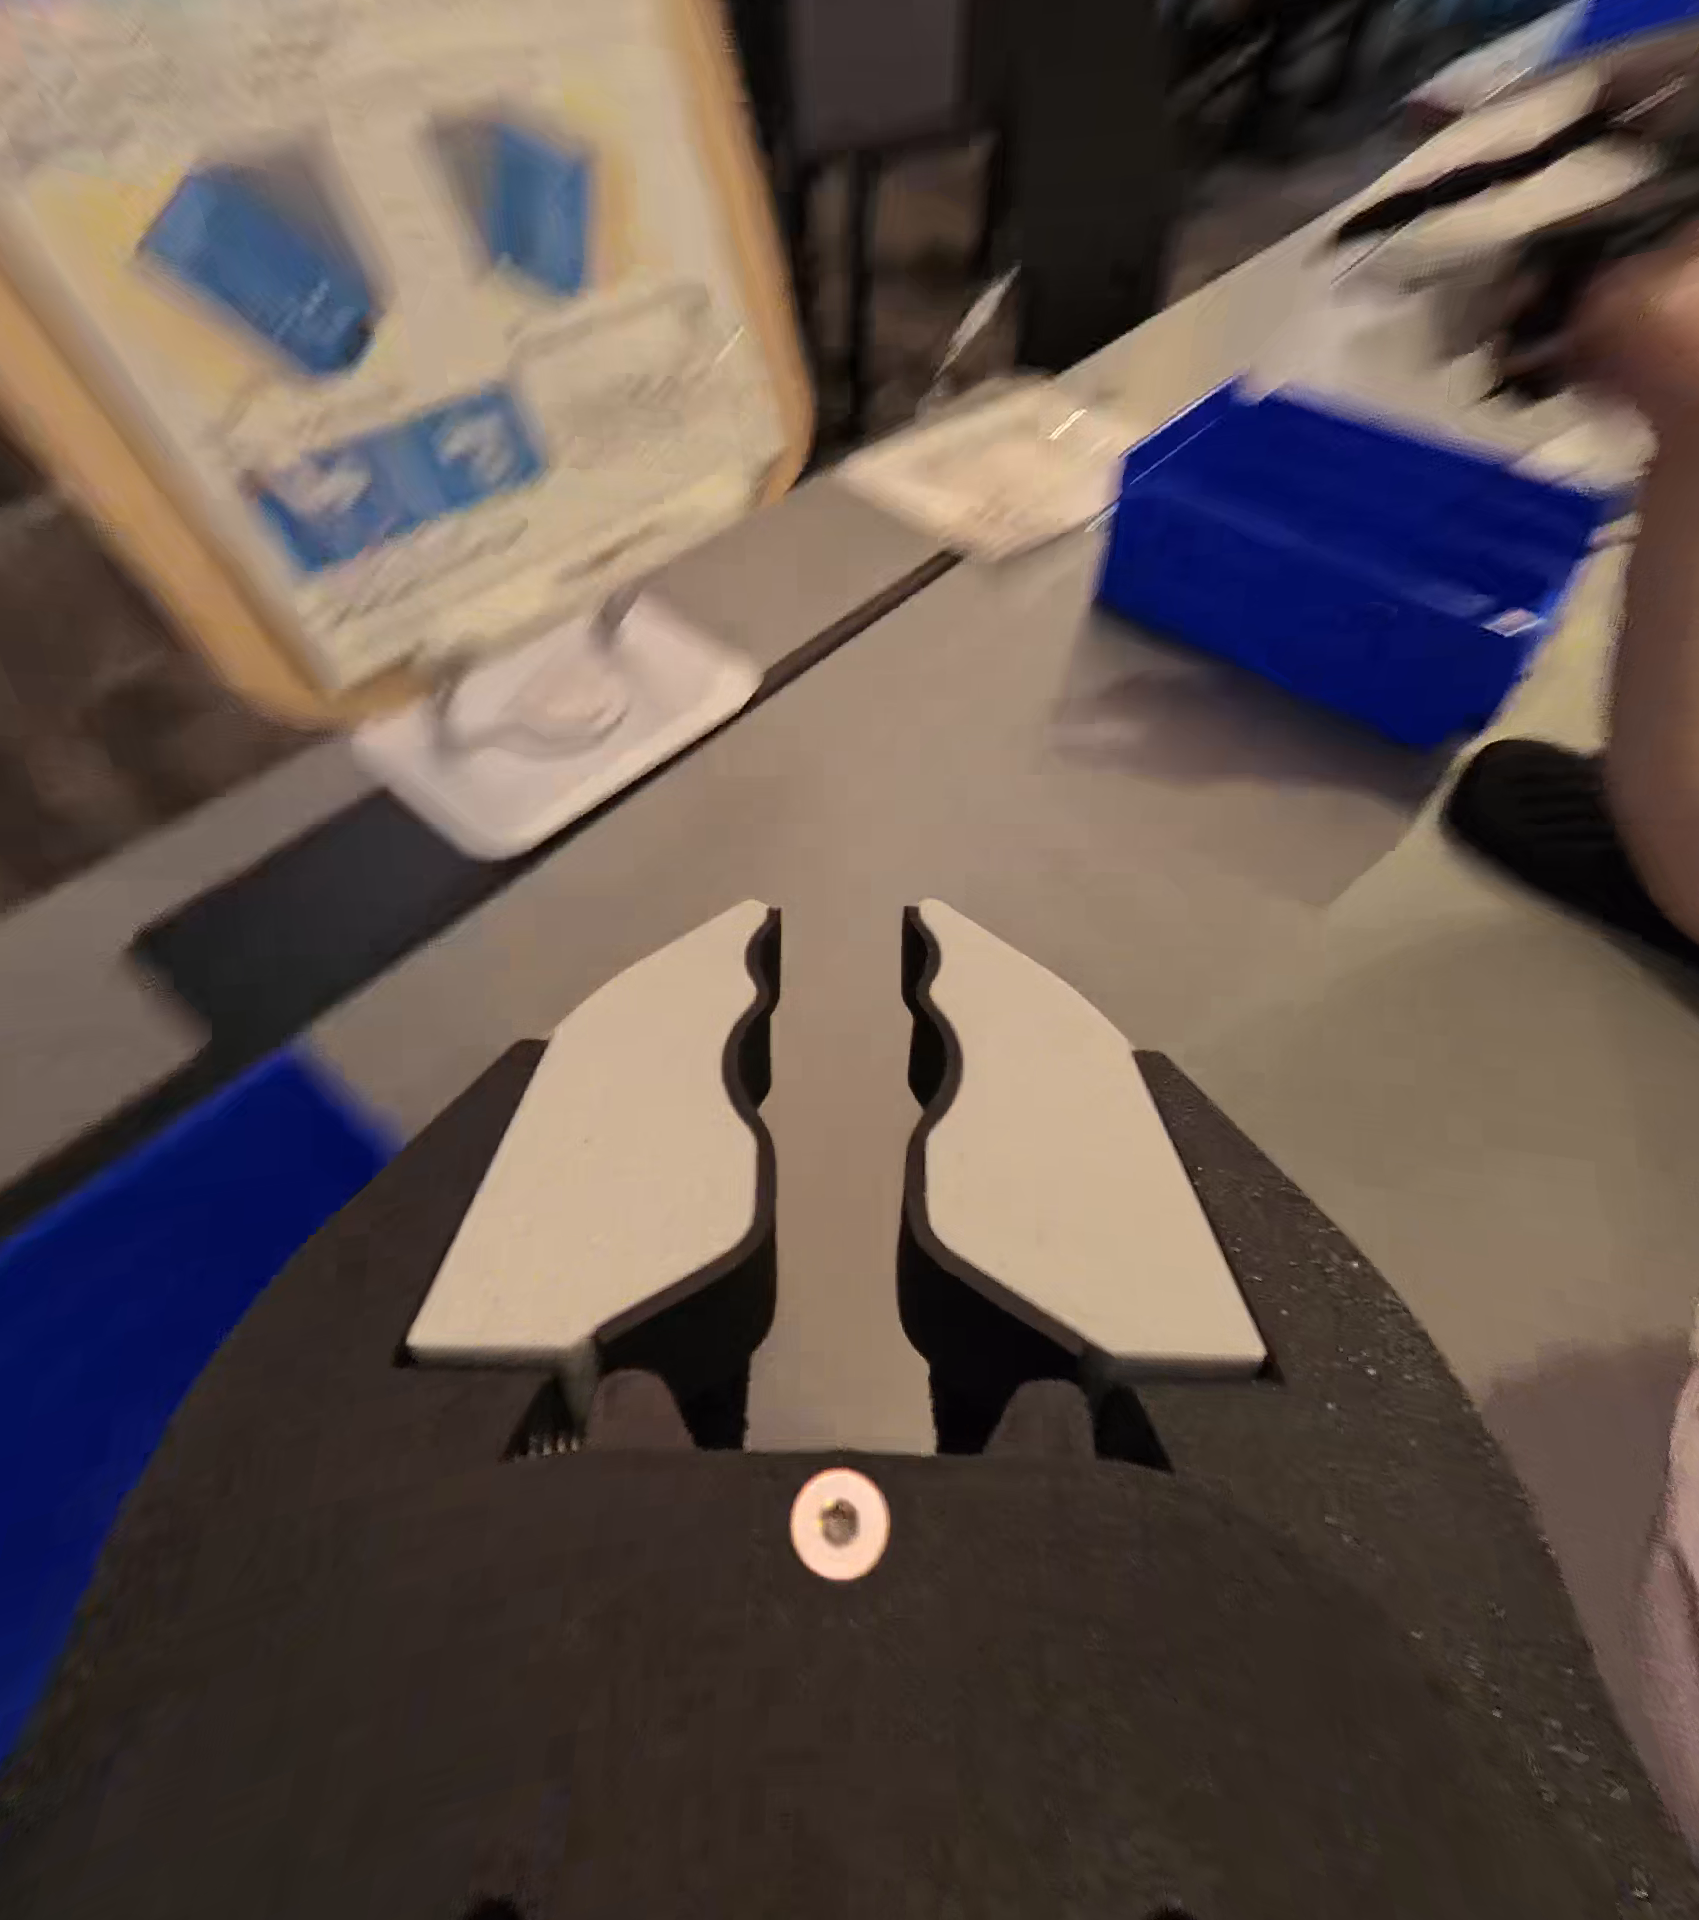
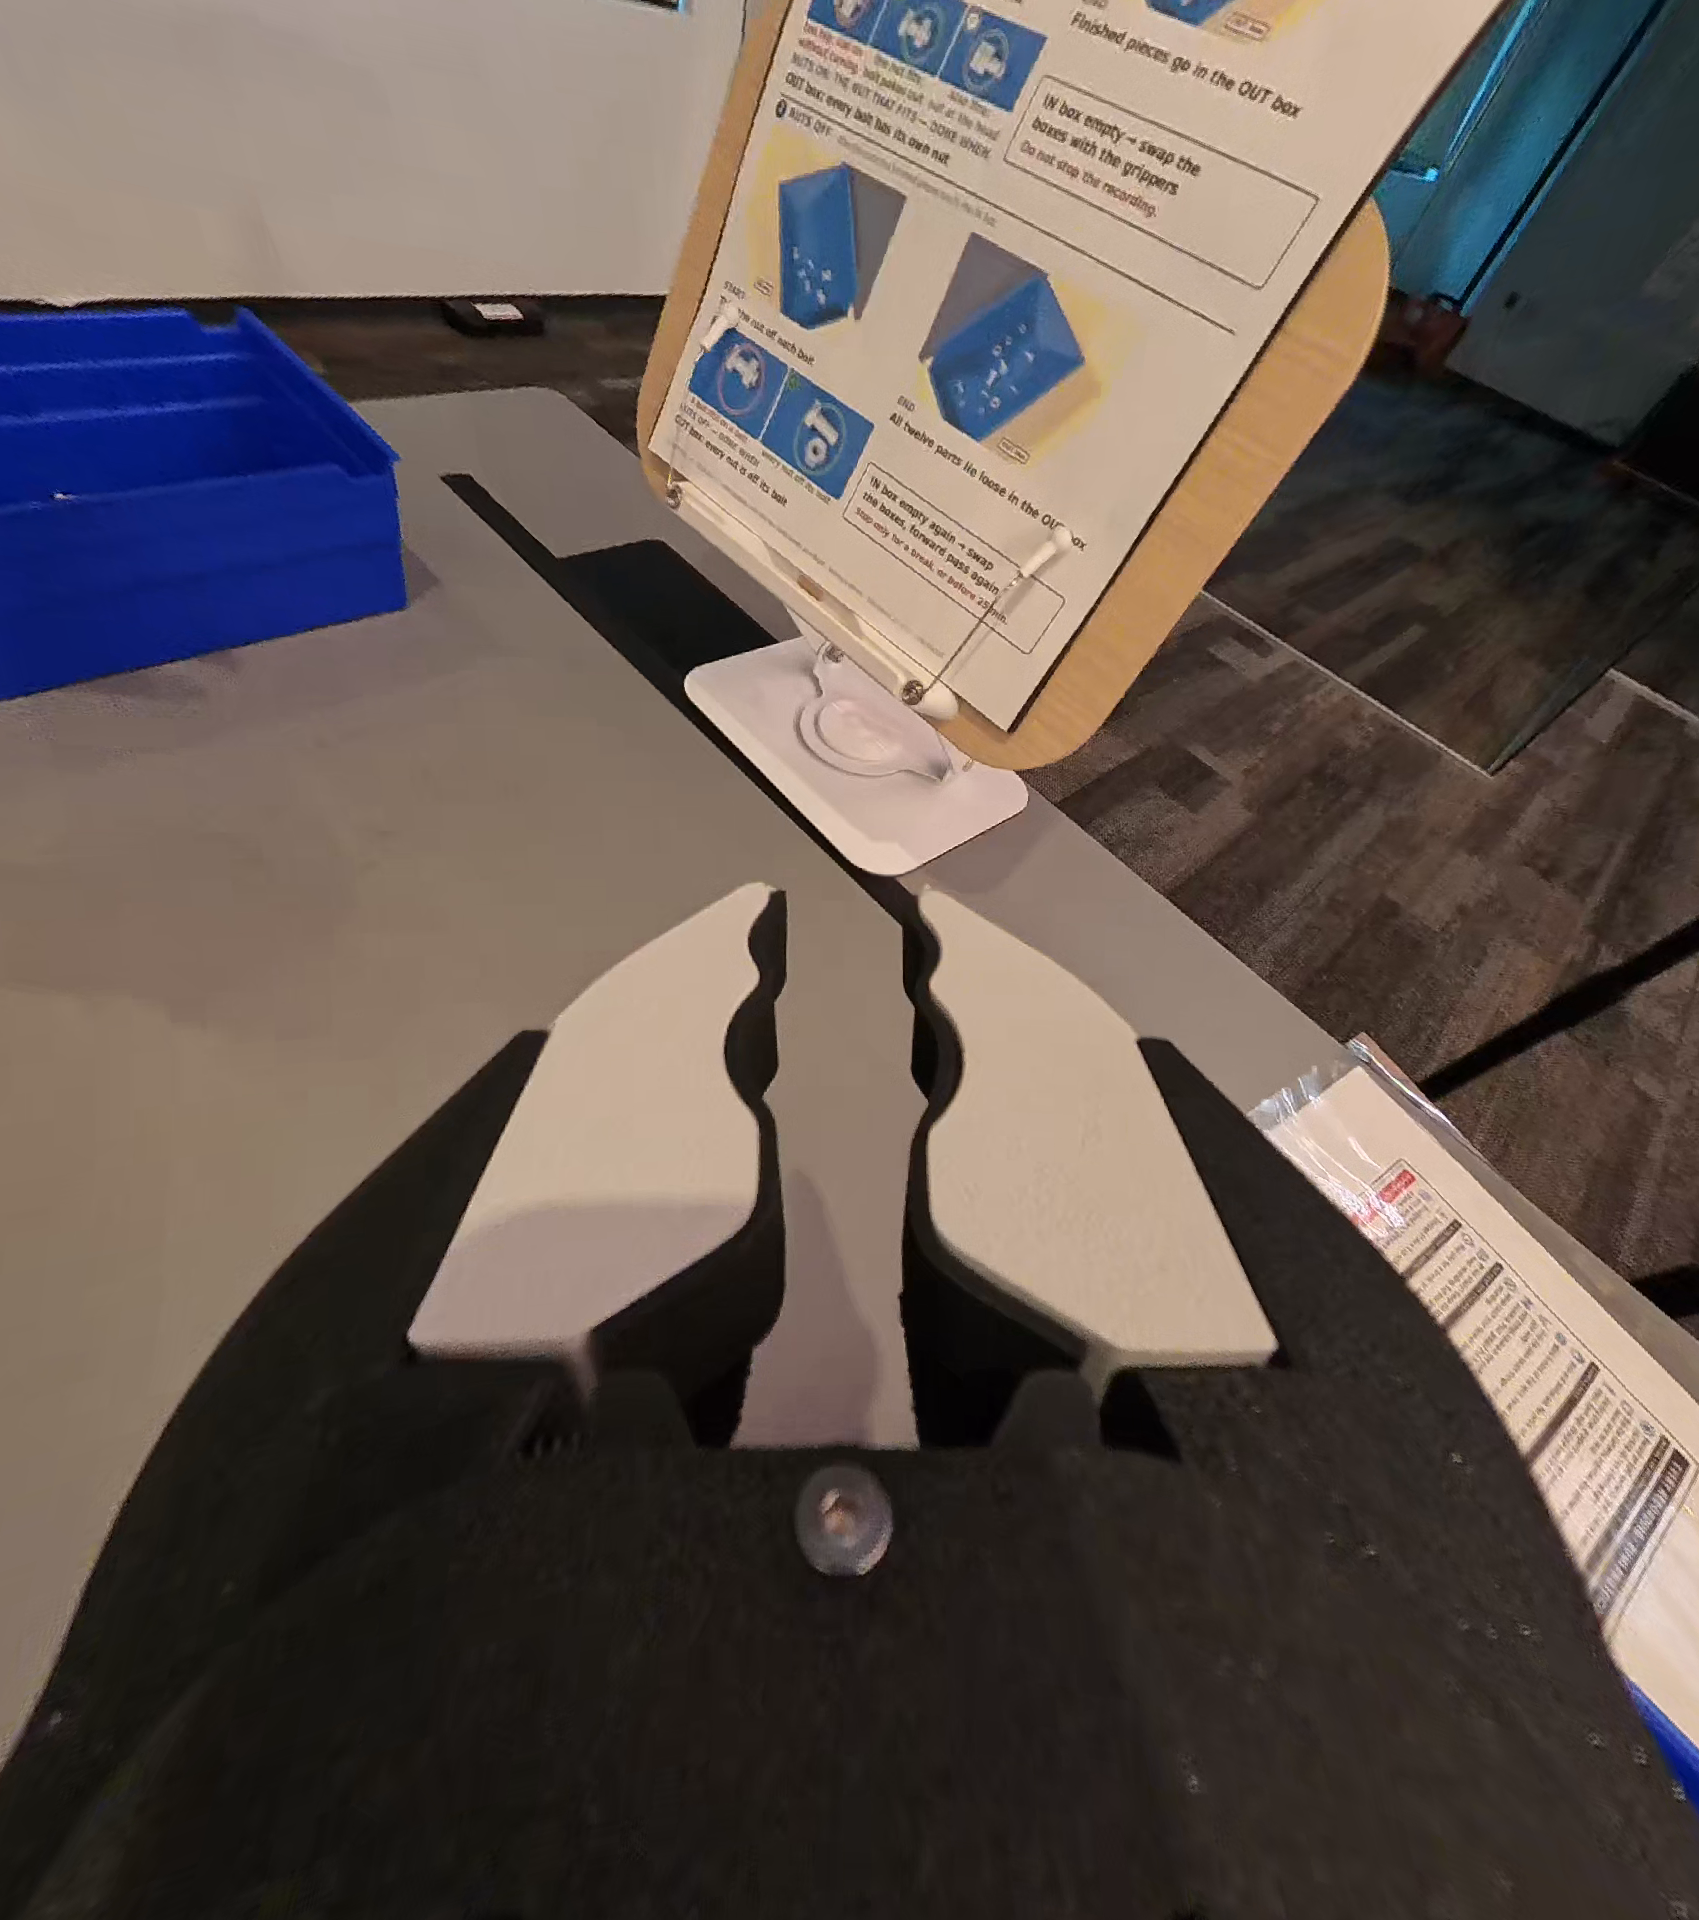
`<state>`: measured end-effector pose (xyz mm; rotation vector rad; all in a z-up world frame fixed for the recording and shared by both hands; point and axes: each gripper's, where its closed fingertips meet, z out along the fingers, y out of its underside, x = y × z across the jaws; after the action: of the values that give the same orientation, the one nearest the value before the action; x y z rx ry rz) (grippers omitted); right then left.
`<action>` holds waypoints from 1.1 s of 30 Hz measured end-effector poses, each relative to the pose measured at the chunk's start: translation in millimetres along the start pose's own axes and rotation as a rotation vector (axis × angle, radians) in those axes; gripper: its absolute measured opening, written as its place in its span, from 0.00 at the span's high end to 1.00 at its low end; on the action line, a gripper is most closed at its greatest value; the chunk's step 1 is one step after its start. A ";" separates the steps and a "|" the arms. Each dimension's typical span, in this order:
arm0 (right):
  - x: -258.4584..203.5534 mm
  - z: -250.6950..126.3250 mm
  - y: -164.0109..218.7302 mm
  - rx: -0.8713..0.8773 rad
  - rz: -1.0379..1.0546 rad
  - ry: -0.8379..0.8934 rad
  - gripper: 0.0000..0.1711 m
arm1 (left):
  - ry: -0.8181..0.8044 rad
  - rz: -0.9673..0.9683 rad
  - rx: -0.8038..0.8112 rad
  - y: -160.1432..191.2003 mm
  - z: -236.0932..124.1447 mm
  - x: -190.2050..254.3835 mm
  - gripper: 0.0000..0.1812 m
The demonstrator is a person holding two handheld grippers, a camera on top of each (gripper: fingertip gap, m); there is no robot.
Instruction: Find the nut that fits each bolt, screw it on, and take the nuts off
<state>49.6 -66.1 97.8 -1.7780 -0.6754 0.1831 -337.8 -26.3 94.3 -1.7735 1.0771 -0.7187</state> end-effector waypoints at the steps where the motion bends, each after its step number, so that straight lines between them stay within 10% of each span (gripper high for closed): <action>1: 0.4 -1.5 -0.2 0.007 0.006 -0.006 0.88 | -0.090 -0.028 -0.077 16.7 -9.7 -20.0 0.88; 14: 2.4 -1.2 6.5 -0.021 0.016 -0.021 0.89 | -0.514 -0.420 -0.829 228.0 -51.8 -160.3 0.94; 33: 6.2 -6.5 18.3 -0.069 0.006 -0.031 0.90 | -0.490 -0.591 -0.956 281.3 -48.8 -172.4 0.92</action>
<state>64.0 -71.3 84.3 -1.8462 -0.7058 0.1935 -557.0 50.8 -145.0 -2.9512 0.5533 -0.0096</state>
